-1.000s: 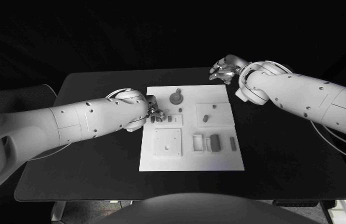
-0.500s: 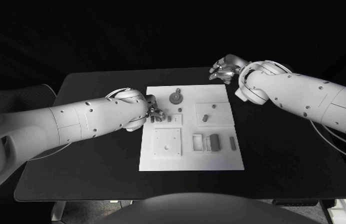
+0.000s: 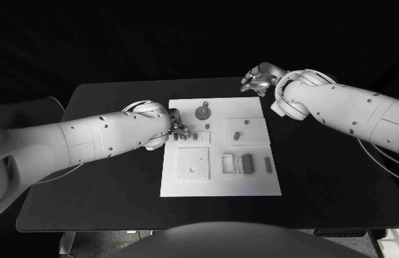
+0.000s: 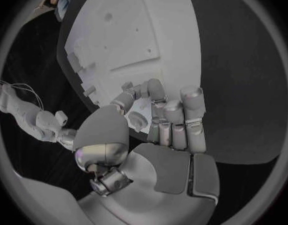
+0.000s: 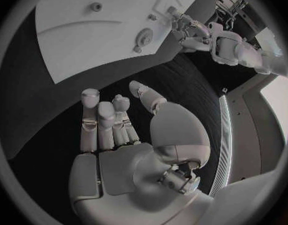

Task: Assemble the parts on the task board

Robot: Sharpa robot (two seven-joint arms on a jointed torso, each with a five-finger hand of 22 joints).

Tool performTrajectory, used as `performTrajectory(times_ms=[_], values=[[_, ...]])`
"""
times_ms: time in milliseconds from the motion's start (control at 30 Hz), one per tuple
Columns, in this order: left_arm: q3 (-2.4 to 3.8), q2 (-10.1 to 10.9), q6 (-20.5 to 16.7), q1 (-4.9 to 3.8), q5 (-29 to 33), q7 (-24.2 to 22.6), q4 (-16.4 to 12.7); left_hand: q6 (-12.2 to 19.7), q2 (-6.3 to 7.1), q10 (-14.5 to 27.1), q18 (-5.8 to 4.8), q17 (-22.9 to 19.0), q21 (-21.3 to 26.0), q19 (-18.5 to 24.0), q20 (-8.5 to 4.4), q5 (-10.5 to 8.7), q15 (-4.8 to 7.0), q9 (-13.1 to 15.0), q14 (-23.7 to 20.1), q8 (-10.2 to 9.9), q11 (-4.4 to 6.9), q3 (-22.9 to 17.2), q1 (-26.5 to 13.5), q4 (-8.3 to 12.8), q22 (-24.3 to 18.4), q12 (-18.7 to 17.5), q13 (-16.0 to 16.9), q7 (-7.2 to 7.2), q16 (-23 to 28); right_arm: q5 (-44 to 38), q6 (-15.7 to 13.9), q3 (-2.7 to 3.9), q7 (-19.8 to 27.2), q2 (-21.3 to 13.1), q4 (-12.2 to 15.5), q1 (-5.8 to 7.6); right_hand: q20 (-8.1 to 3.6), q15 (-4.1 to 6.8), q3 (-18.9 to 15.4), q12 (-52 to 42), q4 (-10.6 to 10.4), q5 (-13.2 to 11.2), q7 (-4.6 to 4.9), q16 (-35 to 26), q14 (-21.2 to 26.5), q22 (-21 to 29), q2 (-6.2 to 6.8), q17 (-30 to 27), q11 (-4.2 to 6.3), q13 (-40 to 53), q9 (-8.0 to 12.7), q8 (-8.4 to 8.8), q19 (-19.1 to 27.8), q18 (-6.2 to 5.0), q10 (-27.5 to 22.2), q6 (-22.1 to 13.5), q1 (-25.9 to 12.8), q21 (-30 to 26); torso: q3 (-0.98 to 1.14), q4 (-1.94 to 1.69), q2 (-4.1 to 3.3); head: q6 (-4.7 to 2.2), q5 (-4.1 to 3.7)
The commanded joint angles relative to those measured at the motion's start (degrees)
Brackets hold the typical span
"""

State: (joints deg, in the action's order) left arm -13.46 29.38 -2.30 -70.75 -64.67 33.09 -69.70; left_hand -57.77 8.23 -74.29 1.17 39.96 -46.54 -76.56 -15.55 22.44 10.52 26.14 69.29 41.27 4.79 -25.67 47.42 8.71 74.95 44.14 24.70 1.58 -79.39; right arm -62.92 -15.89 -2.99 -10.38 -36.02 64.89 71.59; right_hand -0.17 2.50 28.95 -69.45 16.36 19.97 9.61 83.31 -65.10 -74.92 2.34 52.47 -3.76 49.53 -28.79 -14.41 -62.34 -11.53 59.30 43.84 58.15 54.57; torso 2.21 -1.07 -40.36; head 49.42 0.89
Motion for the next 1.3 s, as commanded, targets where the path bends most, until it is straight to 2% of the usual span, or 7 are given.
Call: performTrajectory(times_ms=[33,367,500,733,1000,1067,1300], values=[[-0.16,-0.36,1.85,0.29,0.05,-0.09,0.07,0.20,-0.05,0.80,3.70,-0.05,0.21,0.33,0.07,-0.34,-0.06,-0.11,-0.40,-0.28,-0.48,-0.03,-0.66,-0.55,0.98,0.44,-0.08,0.22,-0.26,-0.13,0.63,0.00,0.41,0.03,0.04,-0.01,-0.28,-0.12,0.24,-0.18,0.00,0.26,0.66,0.11,0.25,-0.76,-0.03,-0.05,0.02,-0.06,0.07,-0.15,-0.28,-3.47,-0.52,0.38,-0.44,-0.39,0.01,0.01,-0.02,0.08,-0.03],[-0.16,-0.17,1.78,0.29,0.08,-0.25,-0.04,0.53,-0.19,0.94,3.77,-0.03,0.21,0.41,0.04,-0.32,-0.12,-0.26,-0.51,-0.45,-0.54,-0.07,-0.84,-0.78,0.99,0.57,-0.10,0.31,-0.33,-0.13,0.69,0.00,0.40,-0.06,0.05,-0.01,-0.28,-0.12,0.26,-0.18,0.01,0.26,0.66,0.11,0.25,-0.76,-0.03,-0.05,0.02,-0.07,0.08,-0.15,-0.28,-3.47,-0.52,0.37,-0.44,-0.39,0.03,0.02,0.01,0.22,-0.09],[-0.16,-0.18,1.81,0.29,0.95,-0.32,-0.01,0.55,-0.82,1.06,3.83,0.00,0.10,0.45,0.06,1.25,-0.14,-0.35,-0.60,-0.40,-0.57,-0.49,-0.25,-0.46,1.05,0.83,-0.14,0.33,-0.49,-0.13,0.70,0.00,0.39,-0.06,0.06,-0.01,-0.28,-0.12,0.26,-0.18,0.01,0.26,0.66,0.11,0.25,-0.76,-0.03,-0.06,0.02,-0.07,0.08,-0.15,-0.28,-3.47,-0.52,0.37,-0.44,-0.39,0.02,0.00,0.01,0.23,-0.10],[-0.16,-0.35,1.95,0.29,2.11,-0.46,-0.01,0.53,-2.71,1.21,3.82,-0.02,-0.21,0.46,0.18,4.33,-0.20,-0.52,-0.66,-0.23,-0.61,-1.05,1.15,1.07,1.09,1.28,-0.28,0.37,-0.72,-0.13,0.69,0.00,0.39,-0.07,0.08,-0.01,-0.28,-0.12,0.27,-0.19,0.00,0.27,0.66,0.12,0.24,-0.76,-0.05,-0.06,0.02,-0.07,0.08,-0.16,-0.28,-3.47,-0.52,0.36,-0.44,-0.39,0.03,0.02,0.00,0.19,-0.11],[-0.16,-0.31,1.36,0.29,2.01,-0.59,0.01,0.40,-3.15,1.13,3.79,-0.01,-0.30,0.43,0.22,4.79,-0.18,-0.55,-0.60,-0.13,-0.58,-0.96,0.99,1.14,1.07,1.43,-0.32,0.34,-0.82,-0.13,0.69,0.00,0.37,-0.12,0.08,-0.01,-0.28,-0.12,0.27,-0.19,0.00,0.27,0.66,0.12,0.24,-0.76,-0.06,-0.06,0.02,-0.08,0.08,-0.16,-0.29,-3.47,-0.52,0.36,-0.45,-0.39,0.06,0.01,0.01,0.23,-0.14],[-0.16,-0.31,1.29,0.29,2.04,-0.60,0.02,0.34,-3.66,1.11,3.78,-0.01,-0.39,0.44,0.23,6.50,-0.15,-0.62,-0.59,-0.06,-0.58,-0.98,1.12,1.64,1.07,1.56,-0.38,0.30,-0.90,-0.13,0.68,0.00,0.35,-0.12,0.07,-0.01,-0.28,-0.12,0.27,-0.20,0.01,0.27,0.66,0.12,0.24,-0.76,-0.06,-0.06,0.02,-0.08,0.08,-0.16,-0.29,-3.47,-0.52,0.36,-0.45,-0.39,0.05,0.01,0.00,0.22,-0.16],[-0.16,-0.33,1.33,0.29,2.04,-0.59,0.02,0.22,-5.61,1.08,3.78,-0.05,-0.62,0.38,0.25,9.14,-0.12,-0.80,-0.52,0.09,-0.54,-1.15,1.86,3.50,1.05,1.82,-0.58,0.28,-1.04,-0.13,0.72,0.00,0.36,-0.11,0.08,-0.01,-0.28,-0.12,0.28,-0.20,0.01,0.27,0.66,0.12,0.24,-0.76,-0.07,-0.06,0.02,-0.08,0.08,-0.16,-0.29,-3.47,-0.51,0.36,-0.45,-0.39,0.03,0.02,0.00,0.15,-0.16]])
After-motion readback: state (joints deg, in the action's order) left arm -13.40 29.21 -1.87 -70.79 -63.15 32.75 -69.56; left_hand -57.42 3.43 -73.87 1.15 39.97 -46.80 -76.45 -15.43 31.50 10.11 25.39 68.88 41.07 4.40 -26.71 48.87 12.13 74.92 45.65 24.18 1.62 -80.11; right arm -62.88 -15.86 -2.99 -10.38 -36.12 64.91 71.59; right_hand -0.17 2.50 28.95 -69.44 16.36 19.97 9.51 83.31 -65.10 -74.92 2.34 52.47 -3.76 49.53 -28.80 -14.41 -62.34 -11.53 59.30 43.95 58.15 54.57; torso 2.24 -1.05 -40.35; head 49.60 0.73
